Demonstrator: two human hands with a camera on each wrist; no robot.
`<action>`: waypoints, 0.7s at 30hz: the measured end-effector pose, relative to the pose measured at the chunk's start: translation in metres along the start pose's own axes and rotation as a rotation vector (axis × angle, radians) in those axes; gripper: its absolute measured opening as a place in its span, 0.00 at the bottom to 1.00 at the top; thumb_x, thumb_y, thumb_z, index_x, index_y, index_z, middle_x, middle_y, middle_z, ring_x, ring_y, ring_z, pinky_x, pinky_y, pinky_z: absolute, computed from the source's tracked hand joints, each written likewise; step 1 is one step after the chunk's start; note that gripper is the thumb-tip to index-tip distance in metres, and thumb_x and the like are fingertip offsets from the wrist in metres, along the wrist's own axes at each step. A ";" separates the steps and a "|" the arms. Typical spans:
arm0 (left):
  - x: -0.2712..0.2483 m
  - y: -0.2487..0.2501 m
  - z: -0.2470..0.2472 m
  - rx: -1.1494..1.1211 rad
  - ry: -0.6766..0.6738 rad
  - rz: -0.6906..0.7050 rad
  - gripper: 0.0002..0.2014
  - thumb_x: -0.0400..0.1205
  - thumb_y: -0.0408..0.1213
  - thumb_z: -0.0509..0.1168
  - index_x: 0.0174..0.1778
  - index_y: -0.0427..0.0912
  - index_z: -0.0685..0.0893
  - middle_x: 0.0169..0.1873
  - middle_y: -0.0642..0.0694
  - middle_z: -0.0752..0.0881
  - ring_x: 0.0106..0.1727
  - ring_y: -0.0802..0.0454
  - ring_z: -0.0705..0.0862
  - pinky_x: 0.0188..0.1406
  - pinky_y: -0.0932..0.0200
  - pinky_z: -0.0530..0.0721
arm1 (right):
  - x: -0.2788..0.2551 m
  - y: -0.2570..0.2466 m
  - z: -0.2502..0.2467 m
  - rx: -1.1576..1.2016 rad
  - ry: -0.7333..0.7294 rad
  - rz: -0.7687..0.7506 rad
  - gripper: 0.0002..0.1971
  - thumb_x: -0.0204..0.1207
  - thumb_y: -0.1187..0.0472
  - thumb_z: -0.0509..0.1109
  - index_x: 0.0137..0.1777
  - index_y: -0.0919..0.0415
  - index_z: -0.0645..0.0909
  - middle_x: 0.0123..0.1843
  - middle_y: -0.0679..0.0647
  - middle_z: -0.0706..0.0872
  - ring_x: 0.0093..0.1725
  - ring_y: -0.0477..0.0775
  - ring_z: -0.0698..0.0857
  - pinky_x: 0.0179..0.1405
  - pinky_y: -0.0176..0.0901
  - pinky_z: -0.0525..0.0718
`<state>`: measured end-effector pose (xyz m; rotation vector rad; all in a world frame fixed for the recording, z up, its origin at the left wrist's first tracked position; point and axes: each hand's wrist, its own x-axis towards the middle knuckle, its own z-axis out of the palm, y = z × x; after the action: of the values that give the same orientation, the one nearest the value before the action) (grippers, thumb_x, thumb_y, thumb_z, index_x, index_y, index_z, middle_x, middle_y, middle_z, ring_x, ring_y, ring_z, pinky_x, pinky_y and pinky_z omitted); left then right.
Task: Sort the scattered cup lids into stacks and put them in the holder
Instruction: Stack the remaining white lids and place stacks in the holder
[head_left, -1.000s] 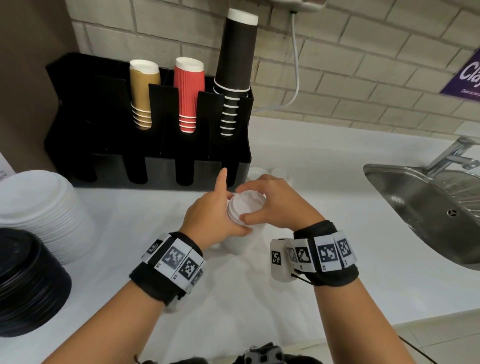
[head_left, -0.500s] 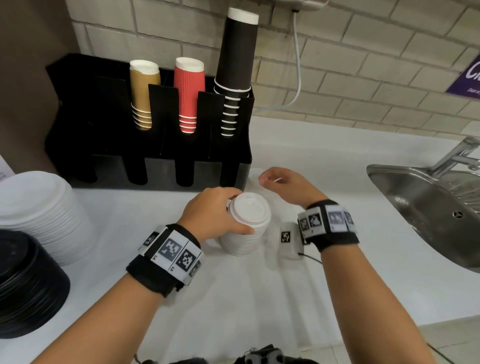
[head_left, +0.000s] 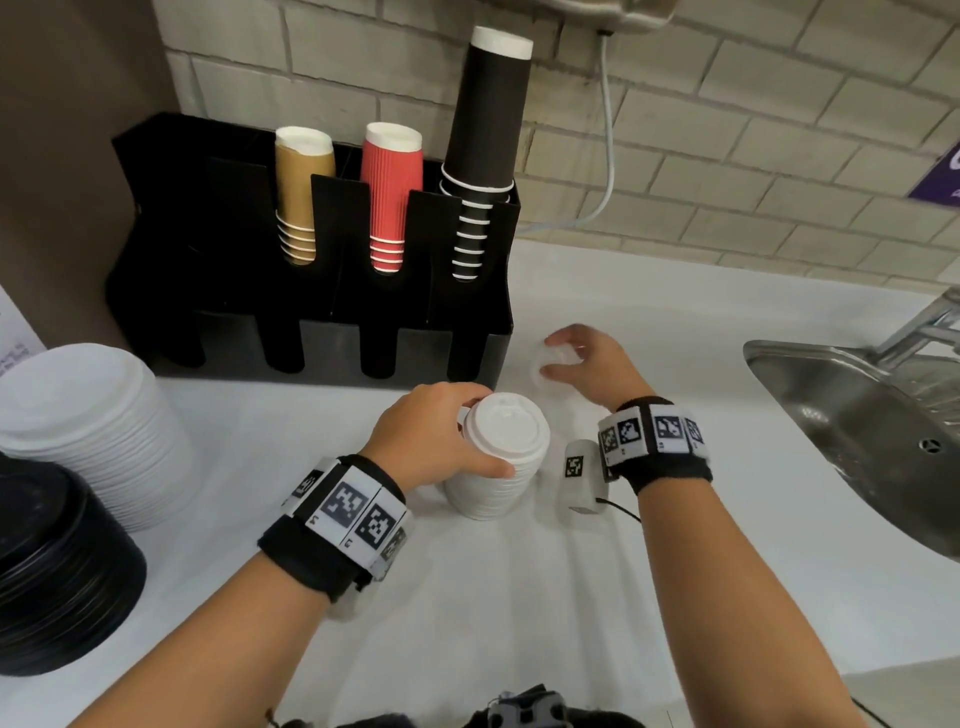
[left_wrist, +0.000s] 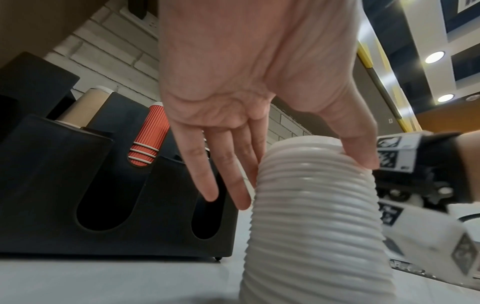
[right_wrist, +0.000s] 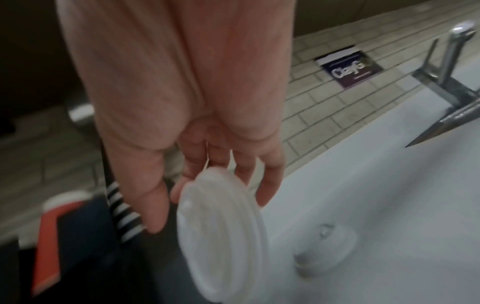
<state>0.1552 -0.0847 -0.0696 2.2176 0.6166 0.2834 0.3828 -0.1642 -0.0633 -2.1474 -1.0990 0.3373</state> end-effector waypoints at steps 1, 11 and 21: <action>0.000 0.000 0.000 -0.005 0.000 -0.002 0.32 0.61 0.54 0.83 0.62 0.58 0.84 0.56 0.59 0.87 0.58 0.54 0.83 0.58 0.45 0.84 | -0.010 -0.004 -0.006 0.115 0.078 -0.024 0.13 0.72 0.68 0.76 0.55 0.58 0.81 0.57 0.53 0.84 0.56 0.52 0.81 0.57 0.40 0.79; -0.003 -0.002 0.003 -0.039 0.017 0.008 0.35 0.61 0.52 0.83 0.65 0.57 0.82 0.55 0.58 0.87 0.54 0.53 0.85 0.55 0.44 0.85 | -0.072 -0.044 -0.004 0.680 -0.149 0.003 0.09 0.84 0.71 0.60 0.57 0.60 0.79 0.46 0.55 0.83 0.41 0.48 0.82 0.39 0.35 0.78; -0.010 -0.002 0.014 0.019 0.086 0.007 0.39 0.64 0.52 0.79 0.72 0.55 0.75 0.59 0.57 0.86 0.57 0.52 0.84 0.55 0.48 0.84 | -0.096 -0.042 0.010 0.238 -0.220 -0.088 0.26 0.69 0.57 0.81 0.66 0.43 0.80 0.66 0.45 0.81 0.67 0.45 0.79 0.67 0.48 0.81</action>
<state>0.1513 -0.0979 -0.0797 2.2350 0.6604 0.3790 0.2941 -0.2187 -0.0495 -1.8784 -1.2054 0.6430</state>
